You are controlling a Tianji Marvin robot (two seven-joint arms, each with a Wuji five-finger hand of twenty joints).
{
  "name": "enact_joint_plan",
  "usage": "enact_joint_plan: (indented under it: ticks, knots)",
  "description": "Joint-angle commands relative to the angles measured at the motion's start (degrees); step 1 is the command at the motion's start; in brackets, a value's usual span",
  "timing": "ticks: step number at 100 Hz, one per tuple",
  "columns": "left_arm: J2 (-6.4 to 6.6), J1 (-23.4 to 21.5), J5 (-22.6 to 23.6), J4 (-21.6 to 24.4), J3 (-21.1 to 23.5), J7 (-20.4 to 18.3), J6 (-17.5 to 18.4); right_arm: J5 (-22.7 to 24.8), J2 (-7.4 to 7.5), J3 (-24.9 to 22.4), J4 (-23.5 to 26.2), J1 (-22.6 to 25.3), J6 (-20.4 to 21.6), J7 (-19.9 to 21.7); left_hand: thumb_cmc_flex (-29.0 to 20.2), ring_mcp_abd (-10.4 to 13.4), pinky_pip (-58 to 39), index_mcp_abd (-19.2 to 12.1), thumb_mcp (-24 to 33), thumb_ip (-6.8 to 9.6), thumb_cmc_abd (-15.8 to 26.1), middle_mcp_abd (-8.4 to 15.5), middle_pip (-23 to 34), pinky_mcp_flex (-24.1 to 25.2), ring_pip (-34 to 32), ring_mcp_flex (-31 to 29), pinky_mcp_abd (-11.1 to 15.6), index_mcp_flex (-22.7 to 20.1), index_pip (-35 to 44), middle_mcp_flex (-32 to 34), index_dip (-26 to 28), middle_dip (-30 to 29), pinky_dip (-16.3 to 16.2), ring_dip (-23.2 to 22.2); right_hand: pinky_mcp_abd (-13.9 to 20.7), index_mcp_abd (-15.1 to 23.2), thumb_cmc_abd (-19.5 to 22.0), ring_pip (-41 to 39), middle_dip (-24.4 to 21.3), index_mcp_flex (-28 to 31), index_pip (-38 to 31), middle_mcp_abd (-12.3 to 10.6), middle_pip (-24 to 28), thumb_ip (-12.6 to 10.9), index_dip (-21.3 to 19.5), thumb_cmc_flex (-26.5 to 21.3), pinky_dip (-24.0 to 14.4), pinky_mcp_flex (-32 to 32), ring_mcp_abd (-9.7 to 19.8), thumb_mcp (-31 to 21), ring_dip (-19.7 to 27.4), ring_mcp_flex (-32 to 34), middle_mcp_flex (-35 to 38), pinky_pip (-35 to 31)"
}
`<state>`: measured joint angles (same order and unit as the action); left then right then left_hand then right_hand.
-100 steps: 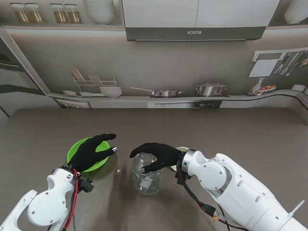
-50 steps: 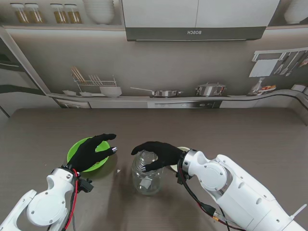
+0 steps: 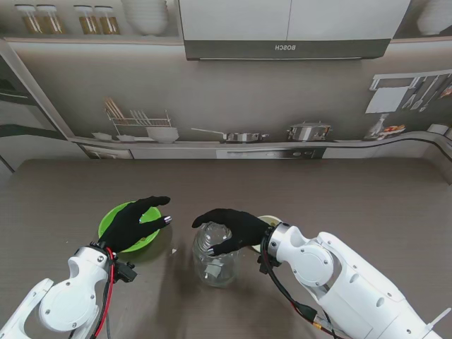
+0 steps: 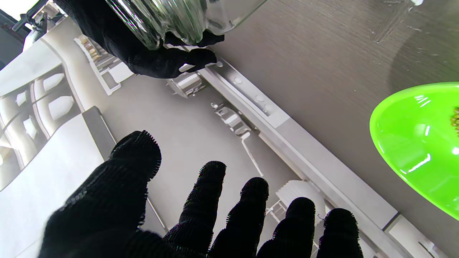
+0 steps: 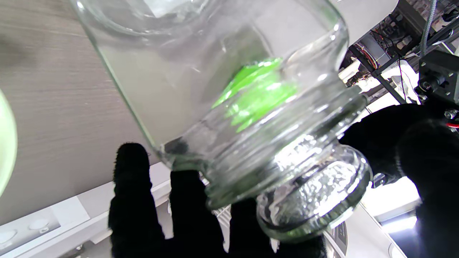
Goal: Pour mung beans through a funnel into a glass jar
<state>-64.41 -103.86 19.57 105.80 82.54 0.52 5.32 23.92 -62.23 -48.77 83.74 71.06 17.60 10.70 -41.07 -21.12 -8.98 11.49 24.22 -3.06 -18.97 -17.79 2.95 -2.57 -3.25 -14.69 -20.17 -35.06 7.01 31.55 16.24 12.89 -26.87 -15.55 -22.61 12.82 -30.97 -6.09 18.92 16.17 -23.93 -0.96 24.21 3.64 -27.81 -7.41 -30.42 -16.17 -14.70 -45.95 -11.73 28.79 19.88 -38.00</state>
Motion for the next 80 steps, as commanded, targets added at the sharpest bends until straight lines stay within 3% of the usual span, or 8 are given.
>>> enact_joint_plan:
  ticks: [1,31,44,80]
  knots:
    - [-0.05,-0.2,-0.1,0.5,0.1,-1.1,0.1,0.1,-0.30,-0.2,1.1,0.4,-0.3,0.3,-0.3,0.4,1.3,-1.5,-1.2,1.17,3.1,0.7,0.1,0.9,0.6,0.7,1.7,0.8,-0.7,0.5,-0.3,0.5,-0.6,0.3,-3.7,0.6,-1.0,0.1,0.3,-1.4,1.5,0.1,0.5,-2.1,-0.2,2.9,-1.1,0.3,-1.2,-0.8,0.6,0.0,-2.0,0.0]
    - [-0.04,-0.2,-0.1,0.5,0.1,-1.1,0.2,0.9,-0.39,-2.1,4.3,1.3,-2.8,-0.1,-0.3,0.3,1.3,-1.6,-1.2,1.18,3.1,0.7,0.1,0.9,0.6,0.7,1.7,1.1,-0.8,0.5,-0.3,0.5,-0.6,0.3,-3.7,0.5,-0.6,-0.4,0.2,-0.2,3.7,0.3,0.7,-2.0,-0.9,3.5,-1.3,0.0,-0.7,-0.7,0.4,1.0,-1.8,-0.2]
    - [-0.06,-0.3,-0.1,0.5,0.2,-1.0,0.2,4.1,0.02,-3.5,6.8,1.5,-4.4,0.3,-0.3,0.3,1.3,-1.5,-1.2,1.19,3.1,0.6,0.1,0.9,0.6,0.7,1.7,0.7,-0.7,0.5,-0.2,0.5,-0.6,0.3,-2.9,0.5,-0.5,-2.1,1.2,0.9,4.1,0.6,1.8,-2.0,-3.1,3.8,-2.3,-1.0,0.0,-0.8,-1.1,3.5,-0.9,-1.9]
    - [-0.04,-0.4,-0.1,0.5,0.3,-1.1,0.6,13.6,1.79,-5.4,14.3,0.8,-7.6,5.8,-0.3,0.3,1.3,-1.8,-1.3,1.18,3.2,0.7,0.1,0.9,0.6,0.7,1.7,0.7,-0.7,0.6,-0.2,0.5,-0.6,0.3,1.1,1.8,-1.5,-16.1,8.2,4.1,2.9,1.7,6.3,-3.1,-10.0,4.2,-13.3,-5.4,2.5,-2.3,-14.3,11.2,2.0,-15.4]
